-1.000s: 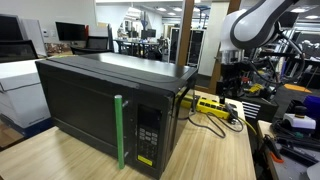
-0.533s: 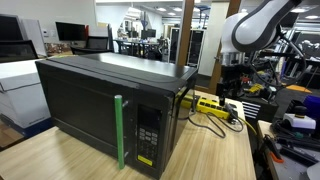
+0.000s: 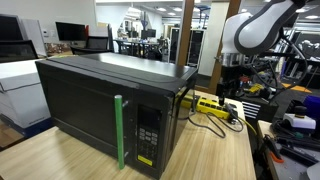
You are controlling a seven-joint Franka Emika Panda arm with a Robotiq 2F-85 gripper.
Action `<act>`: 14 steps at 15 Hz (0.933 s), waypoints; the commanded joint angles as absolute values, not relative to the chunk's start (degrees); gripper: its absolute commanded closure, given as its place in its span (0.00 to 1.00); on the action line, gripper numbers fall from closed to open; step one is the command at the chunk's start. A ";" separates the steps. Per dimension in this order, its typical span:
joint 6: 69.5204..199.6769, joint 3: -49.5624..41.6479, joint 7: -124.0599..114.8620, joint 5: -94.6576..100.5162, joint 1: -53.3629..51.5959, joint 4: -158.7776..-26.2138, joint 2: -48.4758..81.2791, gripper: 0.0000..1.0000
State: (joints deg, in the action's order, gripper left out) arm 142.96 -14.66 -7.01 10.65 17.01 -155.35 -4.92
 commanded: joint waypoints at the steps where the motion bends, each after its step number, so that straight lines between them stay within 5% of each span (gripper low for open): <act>1: 145.17 -15.51 -8.35 14.23 18.37 -156.93 -5.35 0.00; 14: 143.63 -17.18 -8.66 16.16 19.98 -155.14 -5.26 0.00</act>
State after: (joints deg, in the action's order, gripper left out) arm 143.66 -17.26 -8.68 16.19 19.88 -155.18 -5.24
